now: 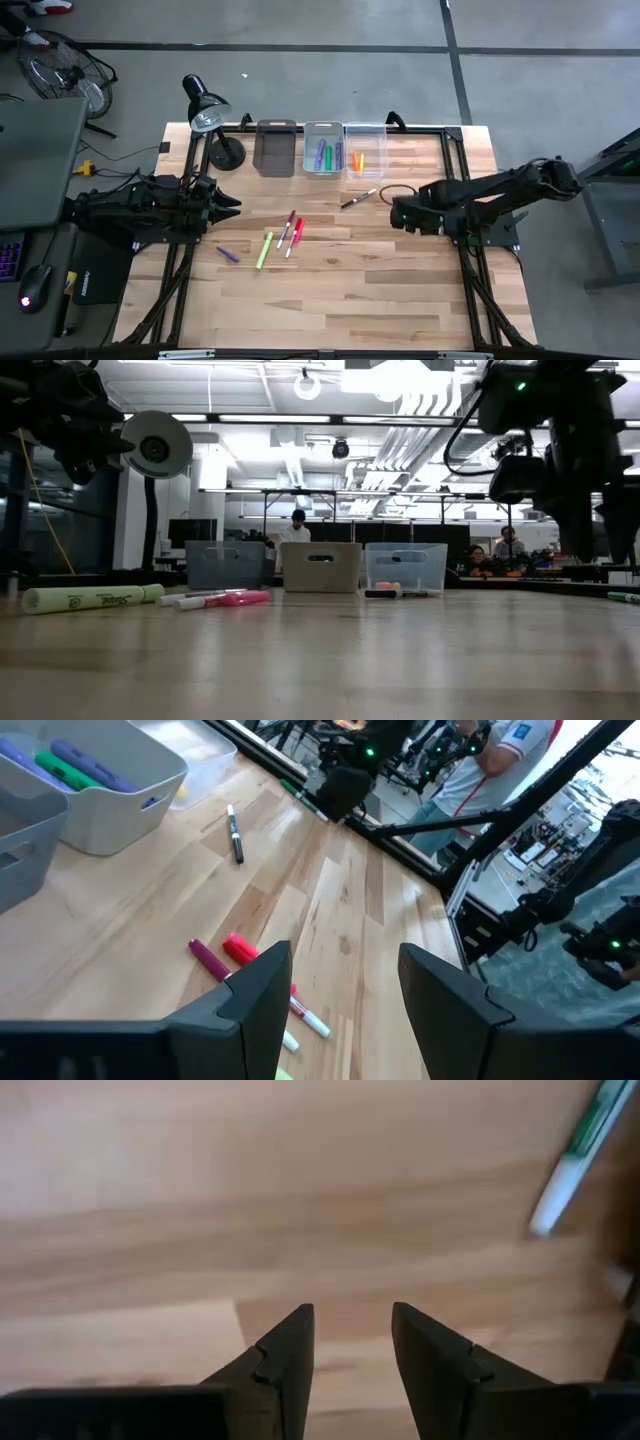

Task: Pick & Place Markers
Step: Put the green marker into the black bin

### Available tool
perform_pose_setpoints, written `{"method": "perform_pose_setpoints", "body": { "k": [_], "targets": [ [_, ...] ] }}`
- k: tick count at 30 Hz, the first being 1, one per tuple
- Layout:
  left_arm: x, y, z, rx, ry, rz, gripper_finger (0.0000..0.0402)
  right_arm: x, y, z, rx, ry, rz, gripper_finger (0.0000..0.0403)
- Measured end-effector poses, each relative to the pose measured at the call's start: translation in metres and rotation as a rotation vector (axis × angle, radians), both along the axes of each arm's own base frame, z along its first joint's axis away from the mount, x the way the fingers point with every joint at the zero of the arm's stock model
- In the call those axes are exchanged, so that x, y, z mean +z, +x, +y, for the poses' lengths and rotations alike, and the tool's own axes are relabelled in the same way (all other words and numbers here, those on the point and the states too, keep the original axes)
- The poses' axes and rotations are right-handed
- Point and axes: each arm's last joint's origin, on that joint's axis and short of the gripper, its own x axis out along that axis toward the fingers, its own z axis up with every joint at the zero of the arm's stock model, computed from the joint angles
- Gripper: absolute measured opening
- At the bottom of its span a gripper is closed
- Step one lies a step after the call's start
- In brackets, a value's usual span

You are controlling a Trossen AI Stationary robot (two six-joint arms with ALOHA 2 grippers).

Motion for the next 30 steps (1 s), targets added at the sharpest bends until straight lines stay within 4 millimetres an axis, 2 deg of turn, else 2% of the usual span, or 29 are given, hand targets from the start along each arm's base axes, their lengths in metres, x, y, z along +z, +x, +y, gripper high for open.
{"method": "perform_pose_setpoints", "body": {
  "k": [8,15,20,24,30],
  "targets": [
    [0.000,0.000,0.000,-0.004,0.011,0.000,0.0183,-0.009,-0.002,0.039,-0.053,-0.020,0.077,0.0126],
    [0.000,0.000,-0.001,-0.036,0.006,0.000,0.0183,-0.029,0.001,0.058,-0.061,-0.063,0.188,0.0126],
    [0.000,0.000,-0.001,-0.047,0.000,0.000,0.0183,-0.038,0.001,0.063,-0.068,-0.089,0.252,0.0126],
    [0.000,0.000,-0.001,-0.048,-0.007,0.000,0.0183,-0.039,-0.002,0.059,-0.080,-0.108,0.302,0.0126],
    [0.000,0.000,-0.002,-0.058,-0.009,0.000,0.0183,-0.019,-0.007,0.048,-0.099,-0.188,0.445,0.0126]
  ]
}}
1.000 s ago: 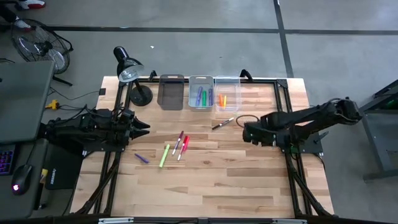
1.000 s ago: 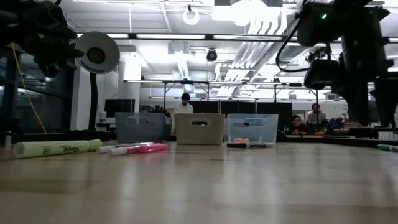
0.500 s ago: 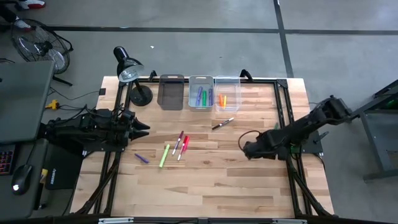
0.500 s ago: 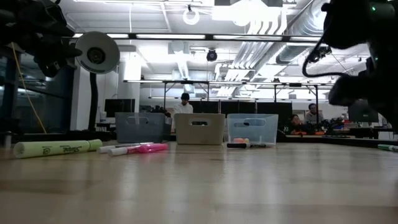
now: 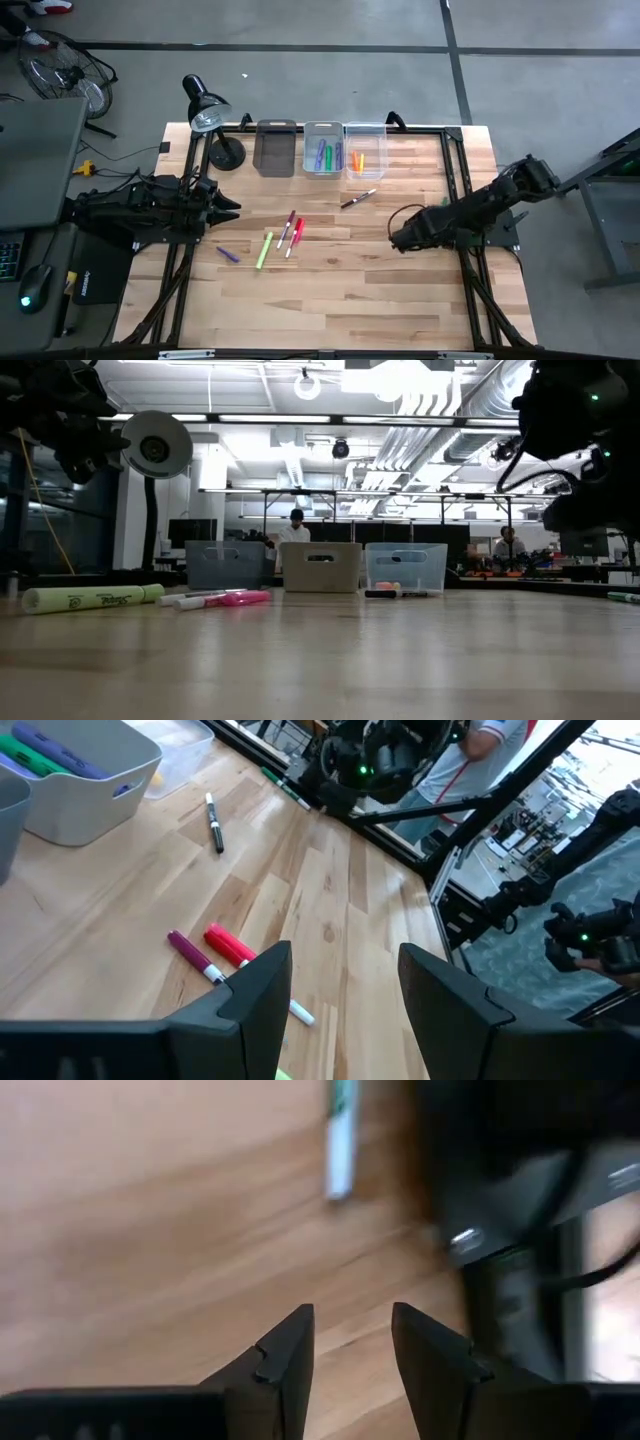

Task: Pick & Place Markers
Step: Put the green marker into the black bin

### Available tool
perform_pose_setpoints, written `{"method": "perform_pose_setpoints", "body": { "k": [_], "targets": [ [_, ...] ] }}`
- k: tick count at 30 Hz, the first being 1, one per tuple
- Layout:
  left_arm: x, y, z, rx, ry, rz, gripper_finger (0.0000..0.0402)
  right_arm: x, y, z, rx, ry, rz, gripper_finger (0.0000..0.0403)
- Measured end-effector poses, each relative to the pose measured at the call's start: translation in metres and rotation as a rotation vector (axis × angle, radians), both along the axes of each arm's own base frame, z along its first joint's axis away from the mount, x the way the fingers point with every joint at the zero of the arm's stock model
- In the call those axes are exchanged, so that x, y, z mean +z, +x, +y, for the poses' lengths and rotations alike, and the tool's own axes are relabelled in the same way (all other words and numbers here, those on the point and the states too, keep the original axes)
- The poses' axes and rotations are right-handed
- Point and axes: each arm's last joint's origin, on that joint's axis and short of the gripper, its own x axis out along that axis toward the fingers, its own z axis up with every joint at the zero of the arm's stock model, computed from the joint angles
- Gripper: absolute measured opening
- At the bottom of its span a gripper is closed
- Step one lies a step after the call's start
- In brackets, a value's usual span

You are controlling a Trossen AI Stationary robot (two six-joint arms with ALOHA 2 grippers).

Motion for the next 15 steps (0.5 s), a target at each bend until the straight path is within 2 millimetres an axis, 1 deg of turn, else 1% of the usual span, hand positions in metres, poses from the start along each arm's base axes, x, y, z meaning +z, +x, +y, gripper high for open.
{"method": "perform_pose_setpoints", "body": {
  "k": [2,4,7,12,15],
  "targets": [
    [0.000,0.000,0.000,0.000,0.000,0.000,0.0183,0.006,0.002,-0.005,0.000,-0.016,0.012,0.0126],
    [0.000,0.000,0.000,0.000,0.000,0.000,0.0183,0.007,0.004,-0.010,-0.008,-0.022,0.010,0.0126],
    [0.000,0.000,0.000,-0.001,0.000,0.000,0.0183,0.001,0.009,-0.018,0.003,-0.004,-0.043,0.0126],
    [0.000,0.000,-0.001,-0.018,-0.004,0.001,0.0183,-0.008,0.001,-0.033,-0.114,0.003,0.015,0.0123],
    [0.000,0.000,-0.001,-0.032,-0.007,0.001,0.0183,-0.013,0.000,-0.040,-0.136,0.036,0.026,0.0115]
  ]
}}
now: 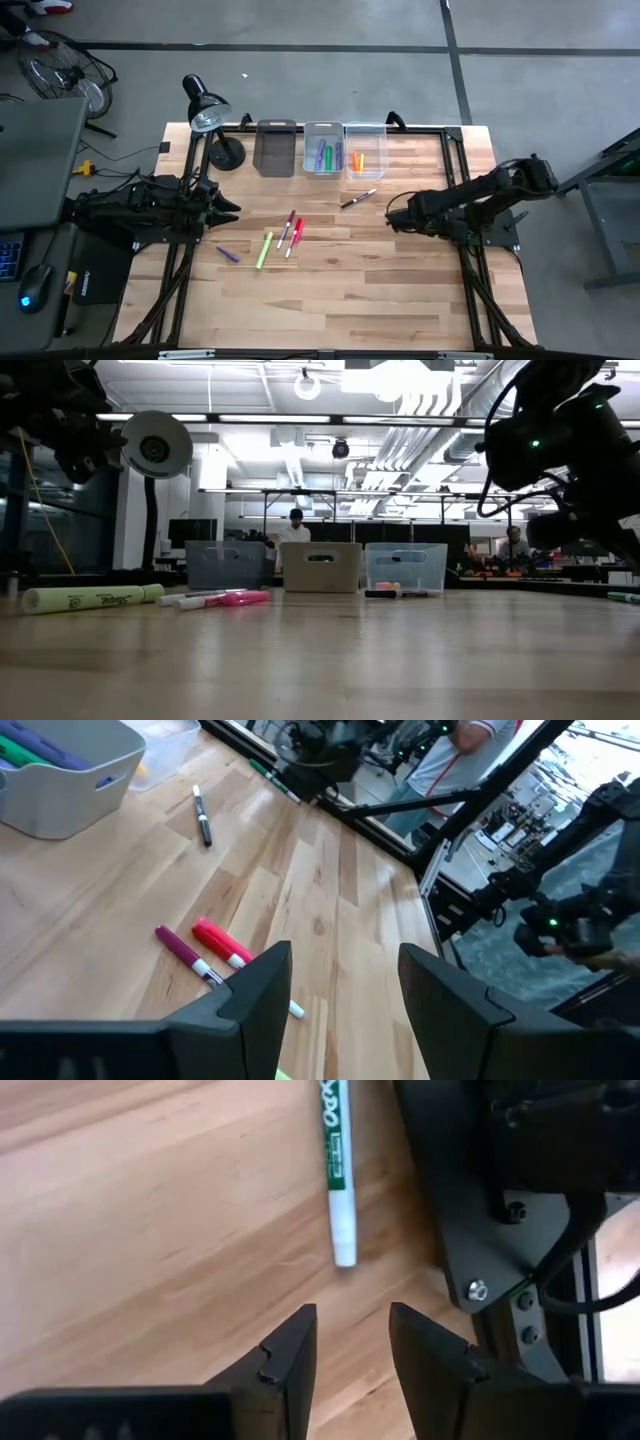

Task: Pick & Place Markers
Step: Put the green marker into the black bin

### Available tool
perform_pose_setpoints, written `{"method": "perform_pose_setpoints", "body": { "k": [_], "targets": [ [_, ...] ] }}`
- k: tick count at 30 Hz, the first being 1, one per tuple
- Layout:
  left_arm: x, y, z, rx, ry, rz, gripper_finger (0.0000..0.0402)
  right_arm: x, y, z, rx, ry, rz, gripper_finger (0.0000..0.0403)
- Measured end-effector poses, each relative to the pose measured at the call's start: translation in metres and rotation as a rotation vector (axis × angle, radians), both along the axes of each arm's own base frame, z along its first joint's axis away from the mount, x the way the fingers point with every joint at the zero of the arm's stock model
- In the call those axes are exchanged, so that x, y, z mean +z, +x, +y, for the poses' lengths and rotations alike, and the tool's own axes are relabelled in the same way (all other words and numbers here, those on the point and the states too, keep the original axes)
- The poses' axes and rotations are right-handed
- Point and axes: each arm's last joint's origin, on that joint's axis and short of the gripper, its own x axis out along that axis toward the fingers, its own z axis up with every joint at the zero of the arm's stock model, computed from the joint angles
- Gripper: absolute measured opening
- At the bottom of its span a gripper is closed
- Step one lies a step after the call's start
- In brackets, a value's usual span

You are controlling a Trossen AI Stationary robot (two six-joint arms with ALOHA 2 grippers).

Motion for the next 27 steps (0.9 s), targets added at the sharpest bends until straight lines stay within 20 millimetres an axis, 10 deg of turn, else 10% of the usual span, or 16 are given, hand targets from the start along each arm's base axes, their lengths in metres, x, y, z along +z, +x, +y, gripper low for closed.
{"method": "perform_pose_setpoints", "body": {
  "k": [15,27],
  "targets": [
    [-0.003,-0.001,0.000,-0.013,-0.002,0.037,0.0183,-0.018,0.007,-0.018,-0.084,-0.009,0.090,0.0069],
    [-0.003,-0.001,-0.001,-0.019,-0.004,0.037,0.0183,-0.027,0.009,-0.030,-0.101,0.000,0.138,0.0108]
  ]
}}
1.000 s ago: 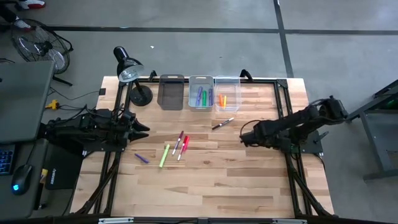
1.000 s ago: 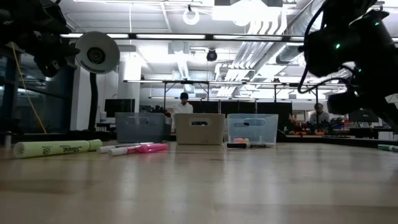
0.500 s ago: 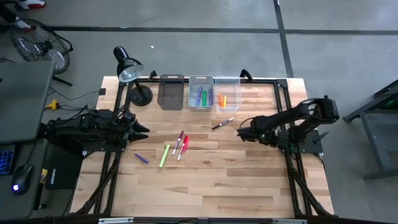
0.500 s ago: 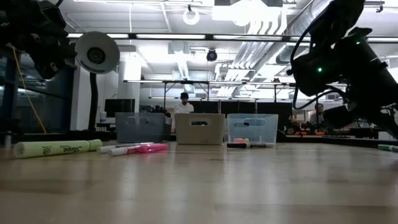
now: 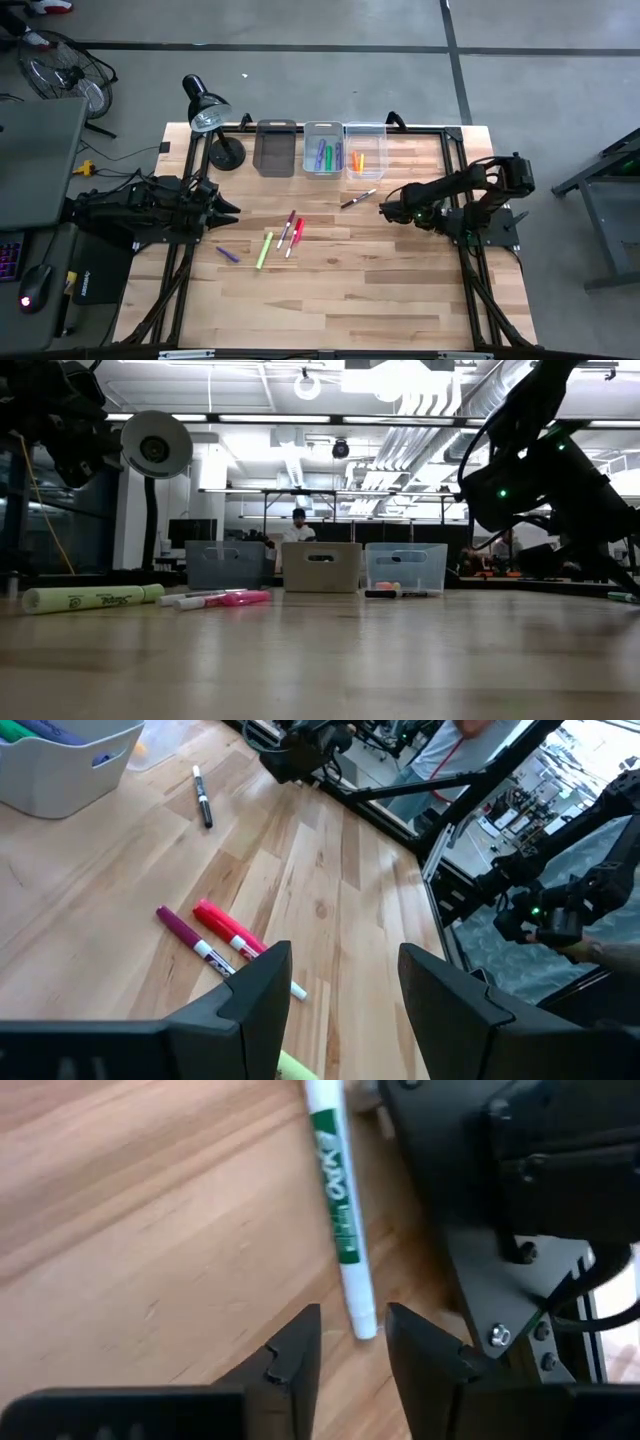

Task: Pick & Place Markers
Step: Put the green marker into the black bin

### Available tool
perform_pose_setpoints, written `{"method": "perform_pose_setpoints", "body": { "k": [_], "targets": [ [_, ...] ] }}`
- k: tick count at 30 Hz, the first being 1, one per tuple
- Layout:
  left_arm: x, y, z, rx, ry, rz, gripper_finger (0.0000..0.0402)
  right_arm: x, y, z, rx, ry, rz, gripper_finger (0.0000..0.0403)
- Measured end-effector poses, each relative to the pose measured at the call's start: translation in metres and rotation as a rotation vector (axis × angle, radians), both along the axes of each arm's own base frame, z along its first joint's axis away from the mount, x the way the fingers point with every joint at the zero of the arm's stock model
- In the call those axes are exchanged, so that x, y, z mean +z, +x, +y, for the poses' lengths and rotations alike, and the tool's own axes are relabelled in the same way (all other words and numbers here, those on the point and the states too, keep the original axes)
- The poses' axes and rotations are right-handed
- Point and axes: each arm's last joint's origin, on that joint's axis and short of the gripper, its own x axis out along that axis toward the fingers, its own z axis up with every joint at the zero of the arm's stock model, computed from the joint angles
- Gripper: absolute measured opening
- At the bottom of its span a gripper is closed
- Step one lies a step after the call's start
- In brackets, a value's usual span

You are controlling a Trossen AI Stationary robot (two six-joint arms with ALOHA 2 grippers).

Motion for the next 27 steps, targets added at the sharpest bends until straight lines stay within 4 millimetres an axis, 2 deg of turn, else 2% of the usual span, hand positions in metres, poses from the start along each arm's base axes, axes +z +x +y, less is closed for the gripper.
{"method": "perform_pose_setpoints", "body": {
  "k": [7,11,17,27],
  "targets": [
    [0.000,0.000,0.000,-0.002,0.005,0.000,0.0183,-0.001,-0.002,-0.009,-0.037,-0.002,0.004,0.0171],
    [0.000,0.000,0.000,-0.002,0.006,0.004,0.0183,-0.001,-0.003,-0.014,-0.071,0.006,0.001,0.0192],
    [-0.002,0.000,0.000,-0.021,0.026,0.013,0.0183,-0.014,-0.011,-0.018,-0.144,0.066,-0.071,0.0196],
    [-0.003,-0.001,-0.001,-0.025,0.022,0.026,0.0183,-0.012,-0.013,-0.021,-0.105,0.008,-0.070,0.0195]
  ]
}}
